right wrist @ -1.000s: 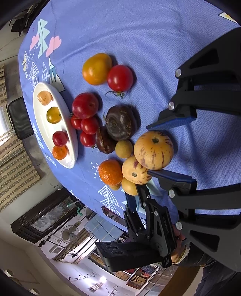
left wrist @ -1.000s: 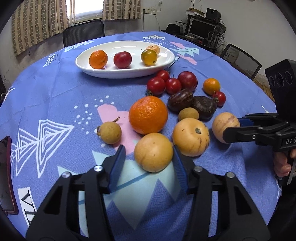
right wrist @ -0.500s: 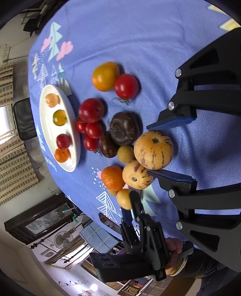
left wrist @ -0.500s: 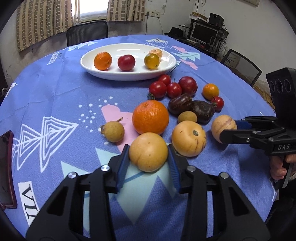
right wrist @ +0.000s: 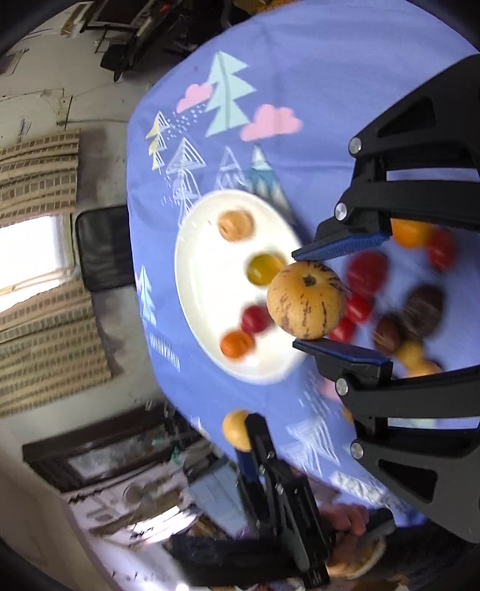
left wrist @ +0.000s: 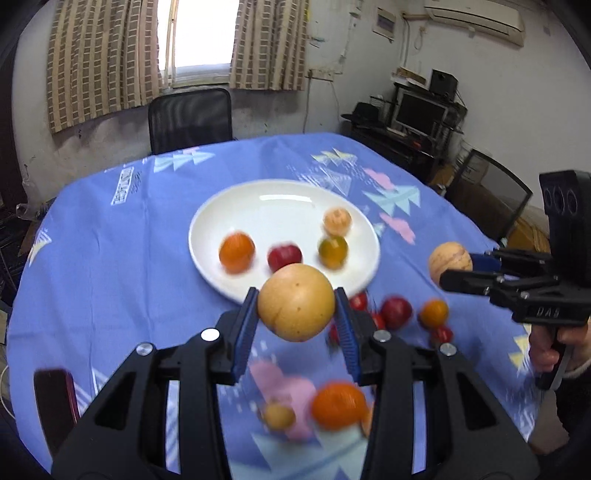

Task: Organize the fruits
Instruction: 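Carry both fruits onto the white plate and open both tools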

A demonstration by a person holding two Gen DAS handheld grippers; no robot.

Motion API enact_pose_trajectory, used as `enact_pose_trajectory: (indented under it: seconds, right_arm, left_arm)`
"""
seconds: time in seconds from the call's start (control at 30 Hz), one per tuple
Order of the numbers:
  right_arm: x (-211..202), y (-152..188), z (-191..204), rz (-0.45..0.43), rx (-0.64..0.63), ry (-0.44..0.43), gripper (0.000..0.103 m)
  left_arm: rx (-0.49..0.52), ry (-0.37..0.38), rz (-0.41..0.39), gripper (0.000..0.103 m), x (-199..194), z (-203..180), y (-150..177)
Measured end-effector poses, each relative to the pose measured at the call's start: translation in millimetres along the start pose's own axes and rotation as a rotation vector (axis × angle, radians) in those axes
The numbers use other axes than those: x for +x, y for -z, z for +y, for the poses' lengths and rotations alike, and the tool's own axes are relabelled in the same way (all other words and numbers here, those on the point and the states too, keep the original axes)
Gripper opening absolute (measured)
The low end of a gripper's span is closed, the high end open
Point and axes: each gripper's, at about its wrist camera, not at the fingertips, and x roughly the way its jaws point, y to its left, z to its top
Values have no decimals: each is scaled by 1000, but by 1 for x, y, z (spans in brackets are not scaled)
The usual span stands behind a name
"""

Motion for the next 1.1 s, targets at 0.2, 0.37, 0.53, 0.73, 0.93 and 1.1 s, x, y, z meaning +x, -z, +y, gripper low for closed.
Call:
enact_pose_trajectory:
  seconds: [0.2, 0.37, 0.53, 0.73, 0.93, 1.1]
  right_arm:
    - [54, -26, -23, 64, 43, 49, 42]
    - [69, -34, -31, 81, 73, 58, 42]
    - [77, -35, -31, 95, 73, 57, 42]
    - [87, -35, -35, 117, 84, 60, 43]
    - [67, -37, -33, 102, 85, 45, 57]
    - [17, -34, -16, -3, 15, 111, 68]
  left_arm:
    - [-25, -40, 67, 41, 72, 1, -38]
    - [-102, -72, 116, 41, 114, 14, -49]
    - [-108, -82, 151, 41, 142, 16, -58]
    - [-104, -98, 200, 41, 167, 15, -61]
    - [-107, -135, 212, 61, 163, 14, -64]
    - [-90, -153, 124, 91, 114, 7, -68]
